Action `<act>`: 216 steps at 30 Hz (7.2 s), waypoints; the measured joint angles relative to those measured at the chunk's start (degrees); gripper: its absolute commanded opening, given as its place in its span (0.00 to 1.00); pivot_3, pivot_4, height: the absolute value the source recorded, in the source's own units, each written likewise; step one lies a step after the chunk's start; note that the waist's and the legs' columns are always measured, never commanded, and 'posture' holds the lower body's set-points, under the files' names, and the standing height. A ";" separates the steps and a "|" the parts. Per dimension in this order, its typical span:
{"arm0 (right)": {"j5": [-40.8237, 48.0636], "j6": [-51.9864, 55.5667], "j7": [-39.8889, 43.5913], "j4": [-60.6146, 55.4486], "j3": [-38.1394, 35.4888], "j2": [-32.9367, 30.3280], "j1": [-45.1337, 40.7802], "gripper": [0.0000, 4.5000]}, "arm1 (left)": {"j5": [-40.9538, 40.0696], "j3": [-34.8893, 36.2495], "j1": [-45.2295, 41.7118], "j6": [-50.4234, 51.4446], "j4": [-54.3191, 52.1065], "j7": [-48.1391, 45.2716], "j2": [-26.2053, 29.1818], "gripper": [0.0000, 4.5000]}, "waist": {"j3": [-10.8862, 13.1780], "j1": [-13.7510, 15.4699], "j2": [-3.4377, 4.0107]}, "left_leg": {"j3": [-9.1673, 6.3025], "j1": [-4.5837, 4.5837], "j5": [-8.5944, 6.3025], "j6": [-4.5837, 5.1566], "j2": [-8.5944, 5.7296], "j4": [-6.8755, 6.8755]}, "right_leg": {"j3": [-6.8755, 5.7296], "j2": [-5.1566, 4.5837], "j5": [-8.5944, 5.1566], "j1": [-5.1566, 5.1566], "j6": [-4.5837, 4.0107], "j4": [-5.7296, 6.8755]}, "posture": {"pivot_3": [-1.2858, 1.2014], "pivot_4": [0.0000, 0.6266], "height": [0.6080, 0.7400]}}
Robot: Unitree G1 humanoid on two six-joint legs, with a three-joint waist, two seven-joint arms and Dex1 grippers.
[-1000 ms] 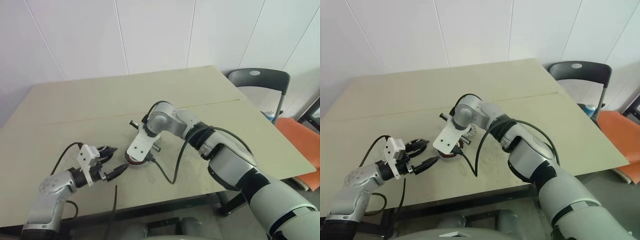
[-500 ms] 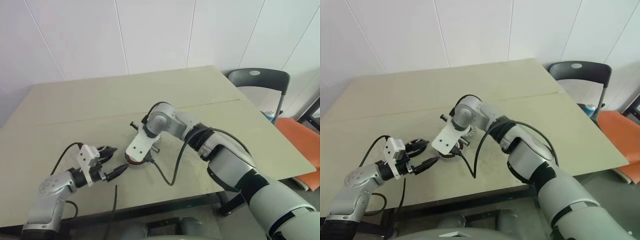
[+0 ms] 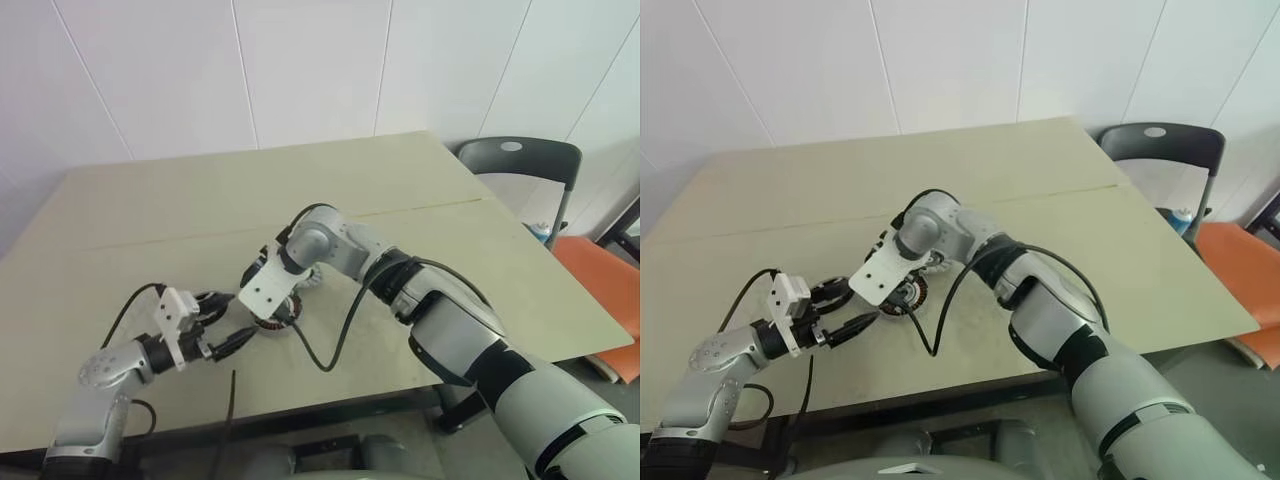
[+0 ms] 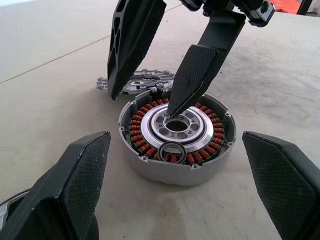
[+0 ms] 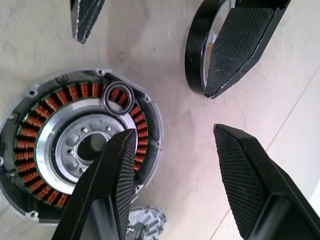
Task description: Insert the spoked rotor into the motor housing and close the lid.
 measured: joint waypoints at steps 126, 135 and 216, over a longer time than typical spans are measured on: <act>-3.72 6.31 -4.80 3.24 -1.42 3.00 3.01 0.68 | 0.06 0.25 0.54 -2.84 2.86 -0.15 0.94 1.00 | -0.01 0.28 0.00 | 0.00 0.07 0.01 -0.01 -0.02 0.04 | -0.01 -0.03 -0.01 0.11 -0.01 0.01 | 0.52 0.00 1.00; -3.73 7.06 -3.25 3.13 -1.30 2.78 5.42 0.01 | 0.08 0.18 0.55 -3.32 2.88 -0.10 0.92 1.00 | -0.01 -0.18 0.00 | 0.00 0.30 0.01 -0.02 0.04 0.00 | 0.00 0.03 -0.04 0.25 -0.01 0.05 | 0.52 0.00 1.00; 21.12 58.92 -8.61 -13.83 -17.80 5.73 21.12 0.47 | 0.08 -1.30 0.36 -2.29 1.68 2.40 0.04 1.00 | -0.01 -0.13 0.06 | -0.01 0.14 0.00 -0.03 0.11 -0.04 | -0.01 0.02 -0.16 0.21 0.12 -0.16 | 0.52 0.00 1.00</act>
